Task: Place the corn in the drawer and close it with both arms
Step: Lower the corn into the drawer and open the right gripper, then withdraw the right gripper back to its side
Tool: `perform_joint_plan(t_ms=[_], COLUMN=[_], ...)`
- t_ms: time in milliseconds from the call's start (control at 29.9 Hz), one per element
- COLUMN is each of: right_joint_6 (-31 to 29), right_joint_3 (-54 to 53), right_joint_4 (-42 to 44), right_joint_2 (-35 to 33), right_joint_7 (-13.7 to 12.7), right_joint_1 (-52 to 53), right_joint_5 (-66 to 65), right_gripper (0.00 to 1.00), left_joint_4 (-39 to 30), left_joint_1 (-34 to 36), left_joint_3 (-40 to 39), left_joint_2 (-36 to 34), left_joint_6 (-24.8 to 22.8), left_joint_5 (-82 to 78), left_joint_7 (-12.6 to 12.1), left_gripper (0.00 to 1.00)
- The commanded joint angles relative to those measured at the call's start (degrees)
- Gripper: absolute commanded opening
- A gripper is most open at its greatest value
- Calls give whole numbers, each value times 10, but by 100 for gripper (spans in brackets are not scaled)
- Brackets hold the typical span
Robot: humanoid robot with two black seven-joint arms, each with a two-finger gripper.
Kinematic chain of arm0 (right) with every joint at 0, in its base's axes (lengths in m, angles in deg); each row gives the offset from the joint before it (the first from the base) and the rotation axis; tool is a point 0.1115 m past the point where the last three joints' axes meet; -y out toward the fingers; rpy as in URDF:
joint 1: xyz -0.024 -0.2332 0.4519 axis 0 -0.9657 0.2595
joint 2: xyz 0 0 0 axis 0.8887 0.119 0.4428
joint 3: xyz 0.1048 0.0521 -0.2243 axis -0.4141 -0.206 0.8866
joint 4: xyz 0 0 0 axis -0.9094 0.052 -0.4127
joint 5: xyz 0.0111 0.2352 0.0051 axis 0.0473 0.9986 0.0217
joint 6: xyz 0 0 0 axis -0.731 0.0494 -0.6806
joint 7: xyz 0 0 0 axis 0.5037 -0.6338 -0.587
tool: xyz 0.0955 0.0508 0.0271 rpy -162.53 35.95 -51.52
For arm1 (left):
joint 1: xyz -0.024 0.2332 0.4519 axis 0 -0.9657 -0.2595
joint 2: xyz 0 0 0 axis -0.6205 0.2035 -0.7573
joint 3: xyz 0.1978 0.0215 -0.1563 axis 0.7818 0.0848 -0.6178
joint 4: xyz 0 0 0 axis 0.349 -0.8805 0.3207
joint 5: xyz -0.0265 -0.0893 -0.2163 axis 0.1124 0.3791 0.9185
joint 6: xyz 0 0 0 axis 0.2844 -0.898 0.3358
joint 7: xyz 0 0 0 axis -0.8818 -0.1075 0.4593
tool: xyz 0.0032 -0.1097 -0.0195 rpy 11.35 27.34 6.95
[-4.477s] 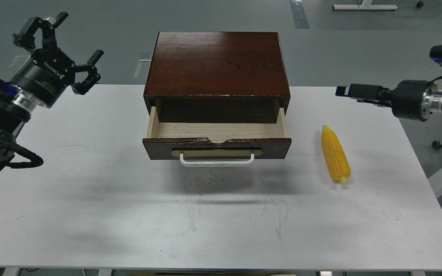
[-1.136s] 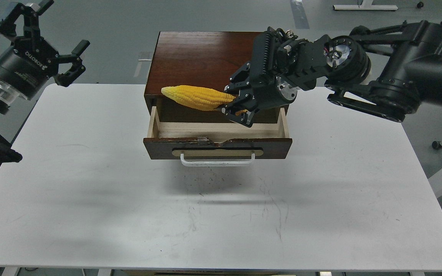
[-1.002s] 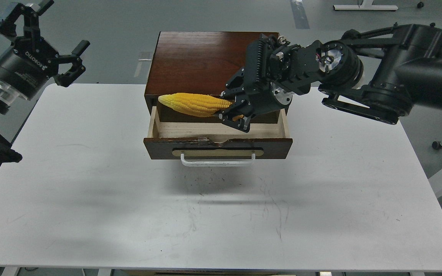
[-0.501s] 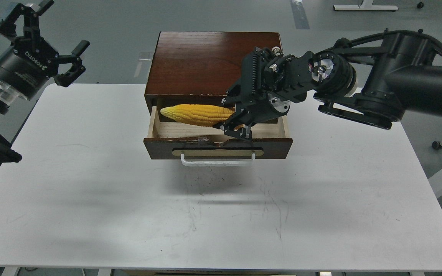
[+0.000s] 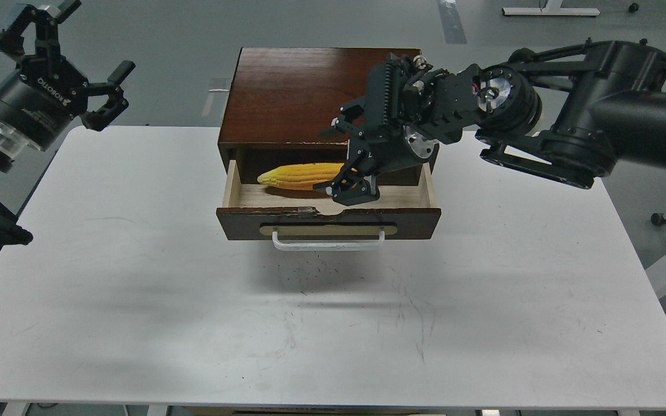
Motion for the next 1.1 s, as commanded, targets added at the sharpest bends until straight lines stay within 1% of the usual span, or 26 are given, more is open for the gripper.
perform_joint_plan(t_ms=[0,167,234,267,301,367,434,501,635,702,802,869,902,969,1069], right_joint_6=[-3,-6,-6,-5,-5,-4,-4,-3,-7,-8,-15,-39,-59,-81,-88], right_joint_3=[-32,-39,-50,-57,-66,-78,-107,-129,-175,-225,-263,-289,-302,-313,-315], right_joint_4=[-1,0,2,2,1,1,5,7,13,18,35,55,73,97,132], right_joint_2=[-26,-74,-107,-116,-129,-140,-161,-175,-188,-190,-188,-184,-181,-180,-170], right_joint_7=[0,0,0,0,0,0,0,0,0,0,0,0,0,0,0], right_joint_1=[7,25,18,15,0,-22,-67,-104,-168,-227,-286,-325,-351,-385,-417], right_joint_5=[62,223,321,347,409,480,623,707,820,894,947,981,1006,1038,1047], right_gripper=[96,96,96,96,96,96,97,97,97,98,99,99,99,99,99], left_joint_4=[0,0,0,0,0,0,0,0,0,0,0,0,0,-1,-5], left_joint_1=[0,0,1,1,1,1,3,3,2,2,3,3,4,4,11], left_joint_3=[0,0,0,0,0,0,1,1,1,1,1,0,-1,0,0], left_joint_2=[0,1,3,4,5,6,11,13,14,16,21,21,21,19,17], left_joint_6=[0,0,0,0,0,0,0,0,0,0,0,0,0,0,0], left_joint_5=[0,-2,-4,-4,-4,-4,-4,-4,-4,-5,-25,-53,-72,-101,-152], left_joint_7=[0,0,0,0,0,0,0,0,0,0,1,5,15,32,32], left_gripper=[100,100,100,100,100,100,100,100,100,100,100,100,100,100,100])
